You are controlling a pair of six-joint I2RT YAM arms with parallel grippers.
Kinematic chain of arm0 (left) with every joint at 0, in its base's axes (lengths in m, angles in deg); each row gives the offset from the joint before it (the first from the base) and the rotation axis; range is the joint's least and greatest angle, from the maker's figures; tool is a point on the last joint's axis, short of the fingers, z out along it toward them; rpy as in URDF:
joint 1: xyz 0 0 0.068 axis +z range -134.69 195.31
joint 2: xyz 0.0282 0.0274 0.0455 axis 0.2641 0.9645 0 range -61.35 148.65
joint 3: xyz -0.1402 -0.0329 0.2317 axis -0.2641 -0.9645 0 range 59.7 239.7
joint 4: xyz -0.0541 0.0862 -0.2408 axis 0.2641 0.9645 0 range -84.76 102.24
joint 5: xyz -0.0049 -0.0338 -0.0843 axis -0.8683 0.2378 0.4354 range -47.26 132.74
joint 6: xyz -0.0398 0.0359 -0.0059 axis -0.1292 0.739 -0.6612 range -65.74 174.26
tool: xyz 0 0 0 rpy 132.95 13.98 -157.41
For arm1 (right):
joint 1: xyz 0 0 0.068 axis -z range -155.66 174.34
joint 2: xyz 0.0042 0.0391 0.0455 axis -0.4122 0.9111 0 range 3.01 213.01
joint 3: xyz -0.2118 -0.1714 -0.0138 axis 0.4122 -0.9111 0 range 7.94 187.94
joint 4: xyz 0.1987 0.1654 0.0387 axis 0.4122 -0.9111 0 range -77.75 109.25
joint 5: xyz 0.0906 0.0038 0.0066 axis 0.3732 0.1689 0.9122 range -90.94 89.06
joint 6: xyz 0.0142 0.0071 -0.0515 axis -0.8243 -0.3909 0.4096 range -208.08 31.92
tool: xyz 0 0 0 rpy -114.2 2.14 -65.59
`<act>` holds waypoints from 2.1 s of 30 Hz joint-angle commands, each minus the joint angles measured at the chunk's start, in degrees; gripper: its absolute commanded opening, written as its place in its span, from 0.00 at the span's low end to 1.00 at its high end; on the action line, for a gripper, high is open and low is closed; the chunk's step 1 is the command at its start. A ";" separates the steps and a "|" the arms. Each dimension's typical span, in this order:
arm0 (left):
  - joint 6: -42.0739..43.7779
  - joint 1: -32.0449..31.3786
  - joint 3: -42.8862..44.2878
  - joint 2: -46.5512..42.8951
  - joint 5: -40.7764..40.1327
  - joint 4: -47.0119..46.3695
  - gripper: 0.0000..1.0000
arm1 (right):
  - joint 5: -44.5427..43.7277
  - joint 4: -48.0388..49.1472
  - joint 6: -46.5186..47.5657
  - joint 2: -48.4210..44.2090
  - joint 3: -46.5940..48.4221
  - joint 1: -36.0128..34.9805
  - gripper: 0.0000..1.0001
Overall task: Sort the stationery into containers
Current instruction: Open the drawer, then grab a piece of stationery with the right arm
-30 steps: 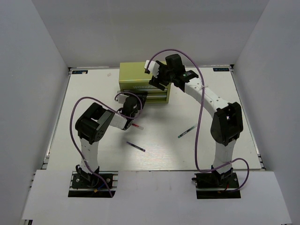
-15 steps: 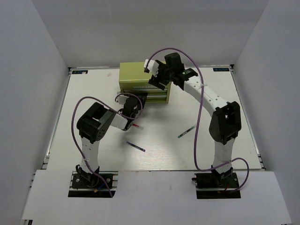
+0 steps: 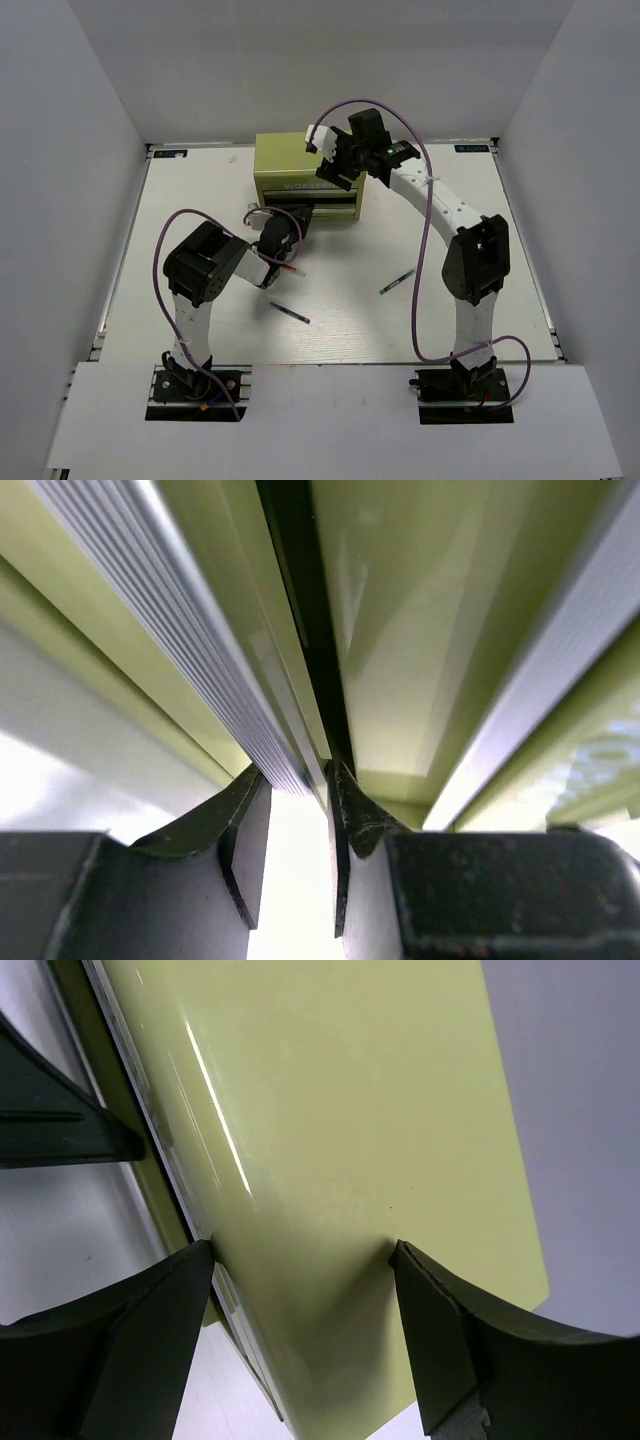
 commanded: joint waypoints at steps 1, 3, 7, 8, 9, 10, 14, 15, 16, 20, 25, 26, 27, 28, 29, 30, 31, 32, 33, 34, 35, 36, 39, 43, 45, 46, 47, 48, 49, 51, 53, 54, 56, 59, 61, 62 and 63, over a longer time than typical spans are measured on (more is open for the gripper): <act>2.21 0.04 -3.83 -2.62 -0.62 0.57 0.00 | -3.42 -1.89 -1.39 3.32 1.51 0.44 0.77; 2.21 -0.49 -5.85 -4.55 0.08 -0.13 0.00 | -3.51 -2.24 -1.39 3.41 1.33 0.53 0.77; 3.44 -0.49 -10.24 -7.45 1.23 -1.55 0.00 | -3.86 -2.77 -1.65 3.58 0.98 0.44 0.77; 3.44 -0.49 -10.86 -7.98 1.23 -1.55 0.00 | -3.95 -2.60 -1.65 3.49 0.89 0.44 0.77; 3.96 -1.01 -11.48 -8.51 1.75 -2.07 0.00 | -3.95 -2.77 -1.65 3.67 0.81 0.44 0.77; 3.96 -1.01 -12.01 -9.56 1.76 -2.07 0.00 | -4.03 -2.86 -1.65 3.67 0.81 0.35 0.77; 5.10 -1.01 -12.80 -10.97 2.29 -0.06 0.07 | -3.17 -2.86 -1.83 3.32 0.63 0.53 0.80; 5.80 -1.01 -12.80 -10.97 2.90 -0.05 0.24 | -2.81 -3.21 -1.57 3.06 0.72 0.44 0.82; 5.81 -1.01 -12.80 -11.58 3.68 0.56 0.31 | -2.46 -3.47 -1.65 2.88 0.54 0.44 0.85; 8.18 -0.31 -10.53 -14.04 4.92 5.37 0.50 | 0.35 -3.56 -1.13 -2.19 -2.35 0.53 0.89; 10.03 -0.31 -8.77 -17.47 6.76 9.87 0.64 | 3.69 -2.60 -0.07 -8.63 -8.77 0.62 0.90; 10.03 -0.31 -8.76 -17.48 7.81 10.58 0.64 | 3.87 -2.25 0.10 -11.42 -9.73 0.53 0.90; 10.03 -0.83 -8.76 -19.04 8.35 12.84 0.67 | 4.31 -2.16 0.19 -12.40 -12.79 0.53 0.90; 10.03 -0.84 -8.76 -19.76 8.87 14.09 0.69 | 4.66 -1.72 0.11 -13.28 -13.69 0.53 0.90; 10.03 -0.84 -8.76 -20.37 10.01 15.49 0.69 | 4.67 -1.28 0.02 -16.08 -15.61 0.79 0.90; 10.03 -0.84 -8.15 -21.16 10.72 17.16 0.69 | 4.93 -1.11 0.02 -17.15 -16.94 0.79 0.90; 10.03 -0.84 -8.15 -22.65 11.68 20.57 0.69 | 5.89 -1.02 0.28 -20.38 -20.69 0.97 0.90; 10.81 -0.84 -8.14 -23.36 13.69 21.99 0.69 | 6.68 -1.28 0.71 -21.63 -21.95 1.05 0.90; 10.82 -0.84 -8.14 -24.15 14.67 25.66 0.69 | 10.08 -1.98 3.50 -22.77 -24.57 1.40 0.89; 12.38 -0.84 -8.14 -26.07 16.16 27.35 0.69 | 11.59 -2.42 5.01 -26.53 -27.64 1.76 0.87; 12.92 -0.84 -8.14 -27.22 16.17 29.54 0.69 | 15.00 -3.21 6.59 -27.70 -29.24 1.76 0.87; 12.93 -0.84 -8.14 -28.36 17.04 32.44 0.69 | 17.04 -6.52 14.35 -28.93 -30.82 2.02 0.84; 14.85 -0.84 -8.14 -32.84 18.37 42.55 0.70 | 24.69 -15.65 31.37 -34.55 -39.51 3.16 0.78; 15.56 -0.84 -7.10 -37.85 18.37 62.54 0.73 | 25.76 -26.29 45.17 -35.53 -46.29 4.22 0.70; 15.56 -0.05 -5.34 -39.36 17.76 70.84 0.73 | 23.48 -28.16 49.30 -34.66 -48.41 4.40 0.64; 15.56 -0.05 -5.33 -40.23 15.84 73.83 0.73 | 22.78 -28.17 49.76 -34.04 -48.94 4.74 0.64; 16.26 -0.05 -4.81 -42.68 14.52 78.65 0.75 | 21.73 -28.17 50.11 -33.69 -50.77 5.18 0.62; 16.96 -0.05 -4.81 -44.27 12.07 80.44 0.79 | 20.59 -27.48 50.72 -33.34 -51.22 5.45 0.62; 16.97 -0.05 -4.81 -45.85 11.26 81.59 0.82 | 20.23 -26.86 50.99 -32.98 -52.01 5.62 0.62; 17.59 -0.05 -6.12 -50.15 9.76 84.23 0.91 | 18.21 -24.59 51.60 -32.81 -54.20 5.98 0.66; 17.59 -0.05 -7.69 -52.27 9.14 84.84 0.97 | 17.15 -22.57 52.13 -31.76 -55.53 6.07 0.66; 17.06 -0.05 -7.71 -53.07 9.14 84.85 0.97 | 15.75 -22.20 52.57 -30.88 -56.05 6.24 0.67; 17.06 -0.05 -9.11 -53.60 9.66 84.85 0.97 | 14.43 -20.71 52.40 -29.82 -55.89 6.42 0.67; 16.53 -0.05 -8.50 -53.60 10.20 85.55 0.97 | 12.06 -17.99 51.44 -26.92 -55.27 6.77 0.67; 16.53 -0.05 -7.63 -52.29 10.20 87.22 1.00 | 10.83 -16.14 50.64 -24.64 -54.05 6.77 0.67; 16.53 -0.05 -6.40 -52.28 10.20 87.83 1.00 | 10.38 -15.61 49.42 -23.94 -53.69 6.86 0.67; 16.53 -0.05 -5.87 -51.41 10.20 89.14 1.00 | 10.12 -15.00 48.98 -22.80 -52.90 6.86 0.67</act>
